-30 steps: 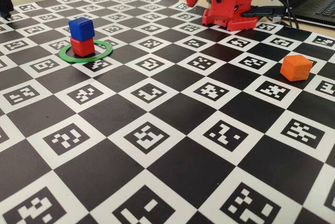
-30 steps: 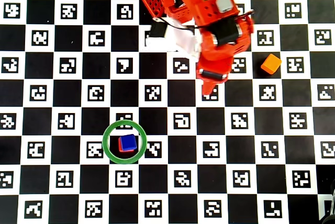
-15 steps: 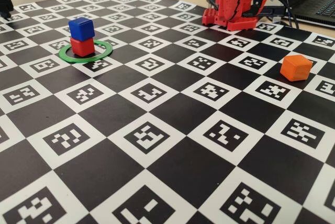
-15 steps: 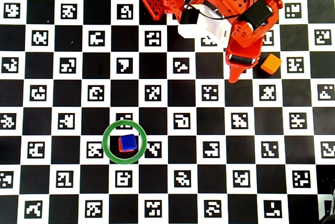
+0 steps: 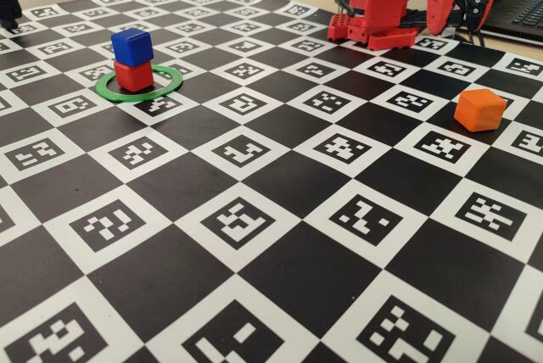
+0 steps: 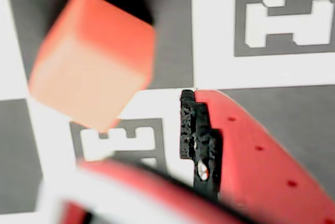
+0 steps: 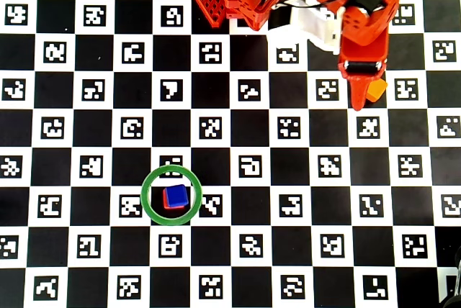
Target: Grab the red cube then put it in the green circle then put the blue cube on top and finally the orange cube on top
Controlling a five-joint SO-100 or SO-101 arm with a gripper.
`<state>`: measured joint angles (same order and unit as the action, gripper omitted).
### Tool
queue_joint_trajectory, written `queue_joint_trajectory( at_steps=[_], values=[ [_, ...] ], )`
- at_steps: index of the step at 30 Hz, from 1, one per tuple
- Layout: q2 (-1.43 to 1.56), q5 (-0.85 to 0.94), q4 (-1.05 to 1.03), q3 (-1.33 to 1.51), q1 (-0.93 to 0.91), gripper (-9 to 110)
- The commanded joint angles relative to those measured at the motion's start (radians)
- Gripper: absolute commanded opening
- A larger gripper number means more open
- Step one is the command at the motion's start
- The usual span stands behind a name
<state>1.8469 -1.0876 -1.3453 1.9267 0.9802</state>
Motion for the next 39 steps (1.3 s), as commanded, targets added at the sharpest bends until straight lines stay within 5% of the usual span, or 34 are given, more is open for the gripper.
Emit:
queue_joint_trajectory(
  at_steps=[1, 39],
  values=[
    [0.017, -0.127, 0.003, -0.081, -0.011, 48],
    [-0.245, -0.584, 0.408, -0.094, 0.106, 44]
  ],
)
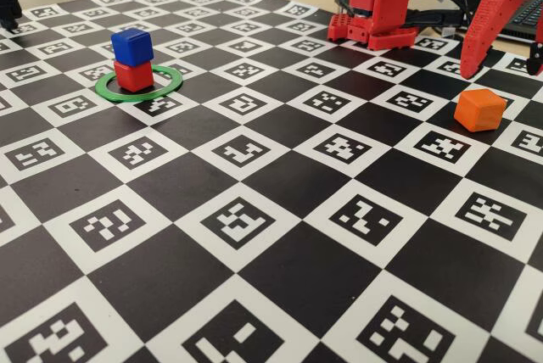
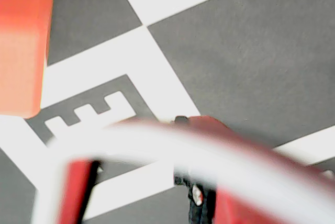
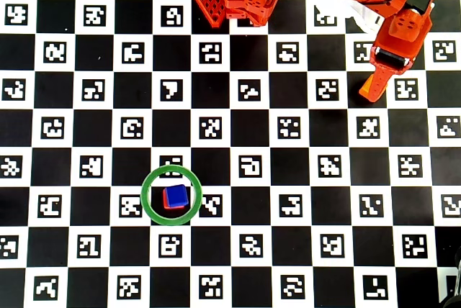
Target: Grab the red cube then put it in the green circle then put the blue cube on top and finally the orange cube on top
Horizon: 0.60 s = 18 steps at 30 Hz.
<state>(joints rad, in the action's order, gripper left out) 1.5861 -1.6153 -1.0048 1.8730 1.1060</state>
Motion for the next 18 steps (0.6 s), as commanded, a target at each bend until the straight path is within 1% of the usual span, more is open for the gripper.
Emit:
queue_joint_trajectory(
  at_steps=[1, 18],
  values=[
    [0.012, -0.061, 0.084, -0.028, -0.026, 44],
    [-0.014, -0.074, 0.250, 0.095, -0.064, 43]
  ],
)
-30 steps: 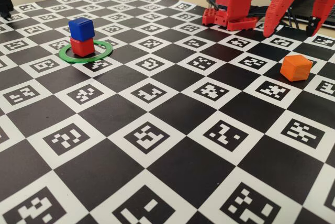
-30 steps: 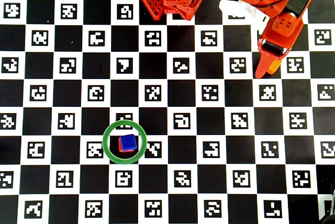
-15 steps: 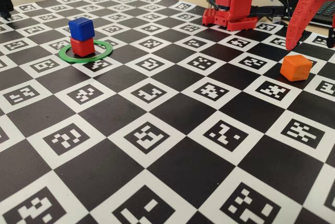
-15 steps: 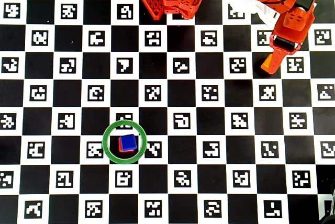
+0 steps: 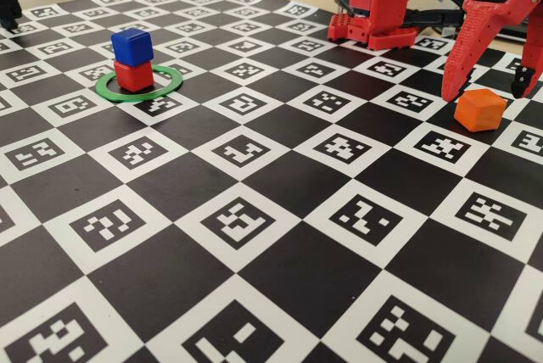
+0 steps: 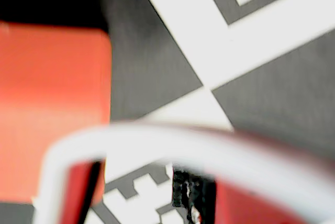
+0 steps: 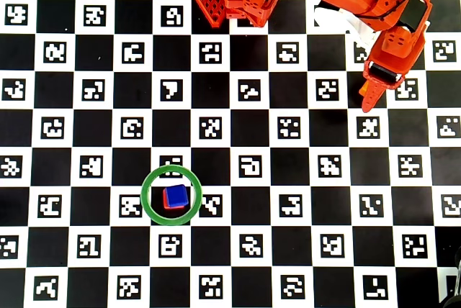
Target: Grab the red cube then put it in the green circle then put the blue cube on top and finally the orange cube on top
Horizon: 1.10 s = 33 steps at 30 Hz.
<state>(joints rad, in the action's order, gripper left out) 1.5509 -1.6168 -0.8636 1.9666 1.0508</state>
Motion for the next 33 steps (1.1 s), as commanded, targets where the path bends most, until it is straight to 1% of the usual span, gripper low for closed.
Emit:
queue_joint_trajectory(
  at_steps=[1, 8, 22, 33],
  values=[
    [0.021, -0.072, 0.121, 0.011, -0.012, 43],
    [0.025, -0.074, 0.216, 0.067, -0.029, 42],
    [0.021, -0.081, 0.272, 0.078, -0.038, 39],
    [0.017, -0.091, 0.325, 0.106, -0.044, 29]
  ],
)
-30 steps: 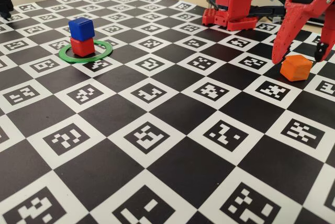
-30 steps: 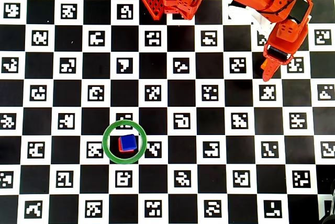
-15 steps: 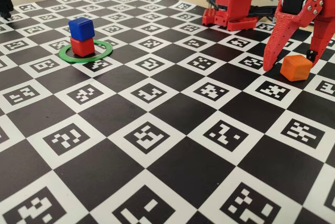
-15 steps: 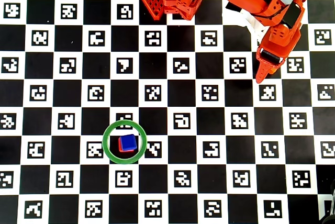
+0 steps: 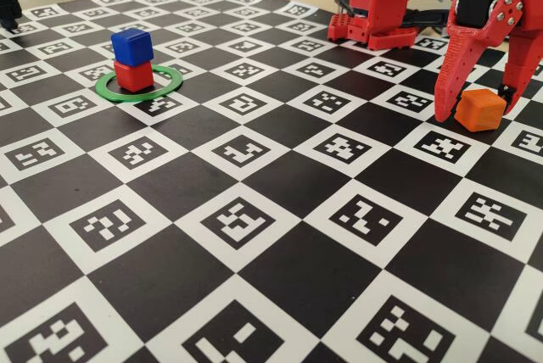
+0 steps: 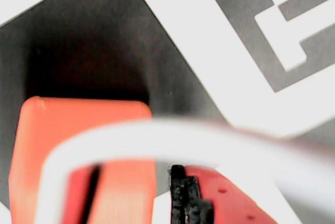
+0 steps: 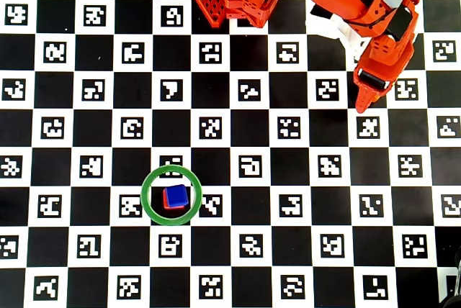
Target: Grab the red cube then put it in the green circle then put the blue cube on top and finally the orange cube on top
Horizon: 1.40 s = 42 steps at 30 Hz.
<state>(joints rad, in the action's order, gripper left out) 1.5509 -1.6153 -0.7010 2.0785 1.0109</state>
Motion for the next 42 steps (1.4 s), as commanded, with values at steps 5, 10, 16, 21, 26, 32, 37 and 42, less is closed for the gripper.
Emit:
queue_joint_trajectory(
  at_steps=[5, 10, 16, 21, 26, 32, 37, 42],
  values=[
    [0.011, -0.097, 0.175, 0.000, -0.012, 24],
    [0.009, -0.100, 0.179, -0.002, -0.014, 21],
    [0.003, -0.109, 0.179, -0.005, -0.017, 18],
    [0.003, -0.112, 0.178, -0.009, -0.018, 16],
    [0.021, -0.117, 0.175, -0.011, -0.023, 15],
    [0.037, -0.094, 0.166, -0.008, -0.040, 14],
    [0.069, -0.057, 0.144, -0.008, -0.058, 14],
    [0.106, 0.020, 0.092, -0.011, -0.086, 13]
  ],
)
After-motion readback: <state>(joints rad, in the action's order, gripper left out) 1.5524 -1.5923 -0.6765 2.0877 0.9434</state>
